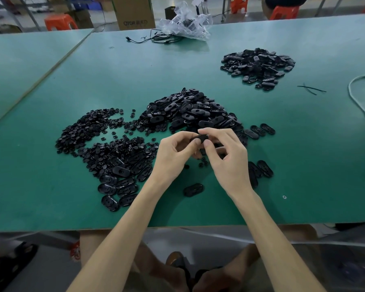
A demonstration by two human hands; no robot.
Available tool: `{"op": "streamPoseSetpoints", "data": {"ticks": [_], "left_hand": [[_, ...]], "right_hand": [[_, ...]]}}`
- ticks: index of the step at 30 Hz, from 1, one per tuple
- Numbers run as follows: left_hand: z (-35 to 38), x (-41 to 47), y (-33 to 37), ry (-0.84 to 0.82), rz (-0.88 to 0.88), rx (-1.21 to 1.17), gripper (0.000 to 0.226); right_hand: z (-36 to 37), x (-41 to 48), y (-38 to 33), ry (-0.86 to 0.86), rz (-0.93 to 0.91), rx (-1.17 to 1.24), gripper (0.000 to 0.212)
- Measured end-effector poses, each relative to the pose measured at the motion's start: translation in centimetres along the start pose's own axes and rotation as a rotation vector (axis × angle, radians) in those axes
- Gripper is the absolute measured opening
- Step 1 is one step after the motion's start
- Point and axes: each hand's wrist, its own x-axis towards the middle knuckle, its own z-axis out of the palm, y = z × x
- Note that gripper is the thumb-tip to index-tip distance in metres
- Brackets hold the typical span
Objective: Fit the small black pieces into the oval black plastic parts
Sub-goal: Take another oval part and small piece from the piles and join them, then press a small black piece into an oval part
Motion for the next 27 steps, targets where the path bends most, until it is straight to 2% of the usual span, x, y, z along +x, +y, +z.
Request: {"op": "streamPoseSetpoints", "data": {"ticks": [4, 10, 15, 17, 21, 27], "left_hand": [[0.0, 0.0, -0.1, 0.005, -0.003, -0.059, 0.015], [0.2, 0.2, -0.3, 0.028, 0.003, -0.035, 0.020], [0.3, 0.0, -0.7, 0.062, 0.087, 0.302, 0.026], [0.5, 0.0, -0.8, -0.001, 0.085, 0.438, 0.028], [1.0, -0.1, -1.0, -0.095, 0.080, 0.753, 0.038], [0.9, -0.1, -1.2, -0.030, 0.100, 0.779, 0.025]], "right_hand": [[0.0, -0.1, 0.0, 0.007, 0.016, 0.001, 0.025], [-0.3, 0.0, -0.4, 0.107, 0.089, 0.073, 0.027], [-0.7, 0.5, 0.2, 0.387, 0.337, 0.103, 0.045], [-0.8, 0.6, 0.4, 0.389, 0.438, 0.088, 0.053], [-0.6, 0.8, 0.6, 0.352, 0.499, 0.059, 0.060], [-0.6, 0.7, 0.4, 0.343, 0.519, 0.038, 0.061]]}}
